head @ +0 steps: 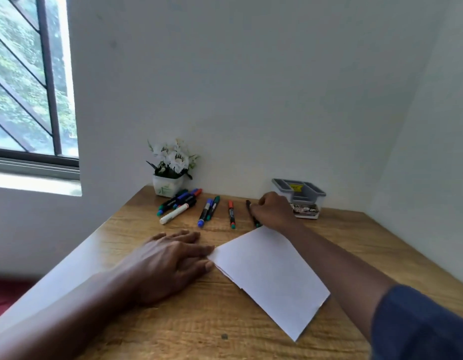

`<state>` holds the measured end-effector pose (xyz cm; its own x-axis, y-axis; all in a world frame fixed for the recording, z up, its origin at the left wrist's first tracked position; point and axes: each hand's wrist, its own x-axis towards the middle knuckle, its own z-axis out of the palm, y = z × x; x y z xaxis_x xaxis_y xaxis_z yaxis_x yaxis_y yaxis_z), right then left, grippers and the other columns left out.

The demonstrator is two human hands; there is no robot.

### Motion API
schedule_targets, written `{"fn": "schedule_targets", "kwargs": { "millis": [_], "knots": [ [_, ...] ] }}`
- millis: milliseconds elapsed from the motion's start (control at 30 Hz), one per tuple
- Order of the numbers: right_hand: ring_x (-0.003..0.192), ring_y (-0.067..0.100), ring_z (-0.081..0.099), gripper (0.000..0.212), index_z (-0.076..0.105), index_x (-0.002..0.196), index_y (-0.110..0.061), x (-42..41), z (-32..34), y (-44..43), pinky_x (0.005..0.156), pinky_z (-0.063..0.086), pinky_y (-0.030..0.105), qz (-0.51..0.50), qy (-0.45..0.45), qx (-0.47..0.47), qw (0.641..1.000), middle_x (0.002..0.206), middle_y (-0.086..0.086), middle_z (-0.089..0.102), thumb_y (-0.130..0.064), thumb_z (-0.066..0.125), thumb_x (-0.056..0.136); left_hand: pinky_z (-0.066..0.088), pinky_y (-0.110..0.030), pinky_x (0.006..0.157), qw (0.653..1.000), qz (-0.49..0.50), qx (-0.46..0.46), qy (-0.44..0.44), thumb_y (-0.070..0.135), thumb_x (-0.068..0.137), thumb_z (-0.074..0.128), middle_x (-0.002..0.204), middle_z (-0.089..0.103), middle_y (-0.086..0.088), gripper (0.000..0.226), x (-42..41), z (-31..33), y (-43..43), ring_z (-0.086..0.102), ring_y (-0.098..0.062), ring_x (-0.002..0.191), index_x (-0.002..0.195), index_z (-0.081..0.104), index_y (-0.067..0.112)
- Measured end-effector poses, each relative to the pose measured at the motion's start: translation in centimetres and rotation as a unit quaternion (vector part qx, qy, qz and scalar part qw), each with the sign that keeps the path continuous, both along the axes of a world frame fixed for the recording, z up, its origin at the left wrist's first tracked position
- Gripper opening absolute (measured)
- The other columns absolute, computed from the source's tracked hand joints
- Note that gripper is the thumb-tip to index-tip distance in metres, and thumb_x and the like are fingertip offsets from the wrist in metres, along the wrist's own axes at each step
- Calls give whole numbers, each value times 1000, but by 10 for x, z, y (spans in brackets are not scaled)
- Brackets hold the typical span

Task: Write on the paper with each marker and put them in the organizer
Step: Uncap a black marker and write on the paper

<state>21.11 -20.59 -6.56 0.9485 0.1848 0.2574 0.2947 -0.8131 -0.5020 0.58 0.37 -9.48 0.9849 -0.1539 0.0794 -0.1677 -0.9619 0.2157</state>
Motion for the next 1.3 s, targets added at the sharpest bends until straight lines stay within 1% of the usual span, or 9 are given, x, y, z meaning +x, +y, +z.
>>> {"fn": "schedule_targets", "kwargs": {
  "millis": [233,367,467,600,833,967,1067,1167,1300],
  "knots": [
    [111,30,61,44,55,121,-7,35,1,20,84,53,35,-10,3,-115,993,121,14,63,-28,72,87,15,-38,126,1000,2,0,-6,82,90,21,167,15,22,61,0,-1,0,11,0,153,147,28,63],
    [103,28,65,36,64,112,-3,36,6,16,81,56,36,-8,-13,-39,999,109,13,68,-19,75,82,15,-39,126,1000,5,-4,-5,80,91,23,166,15,24,58,-1,1,0,11,1,153,147,28,63],
    [90,23,67,22,74,105,-8,11,15,10,65,50,28,31,-59,43,997,100,12,73,-7,63,85,17,-39,125,1000,5,-5,-4,79,92,25,165,17,24,58,0,1,0,14,0,153,147,29,63],
    [83,16,66,19,73,108,-23,-53,15,-1,66,49,29,120,-100,55,986,90,-2,72,-29,57,99,21,-41,124,1000,4,-11,-15,82,90,24,165,21,23,60,1,-1,1,18,0,152,147,32,62],
    [87,23,60,29,67,120,-20,-88,-3,-3,77,36,37,163,-410,-116,890,94,0,68,-32,49,100,26,-41,123,1000,12,-11,-27,84,89,26,164,24,24,63,3,-3,-1,22,0,151,147,35,61],
    [90,25,60,33,65,127,-15,-79,-10,-4,78,44,38,216,-419,-156,868,101,5,66,-17,60,94,29,-40,122,999,16,-13,-32,83,89,29,163,25,25,61,3,-3,-1,25,0,150,145,36,62],
    [89,21,59,29,67,121,-20,-87,-18,-1,75,43,34,256,-397,-153,868,99,2,64,-31,56,97,33,-39,120,999,15,-20,-44,82,89,30,162,29,24,59,2,-2,-2,31,-1,148,144,39,62],
    [75,19,60,29,69,109,-21,-93,-26,3,60,38,28,298,-371,-157,865,89,0,63,-41,50,99,46,-35,108,996,17,-36,-77,81,90,30,153,46,23,63,0,-2,-2,47,-1,136,142,50,51],
    [67,19,64,26,69,103,-13,-94,-27,4,54,34,22,336,-381,-143,849,86,3,68,-33,53,99,55,-27,83,973,68,-86,-205,66,92,50,114,70,20,46,-8,1,-3,64,4,100,126,63,38]
  ]
}}
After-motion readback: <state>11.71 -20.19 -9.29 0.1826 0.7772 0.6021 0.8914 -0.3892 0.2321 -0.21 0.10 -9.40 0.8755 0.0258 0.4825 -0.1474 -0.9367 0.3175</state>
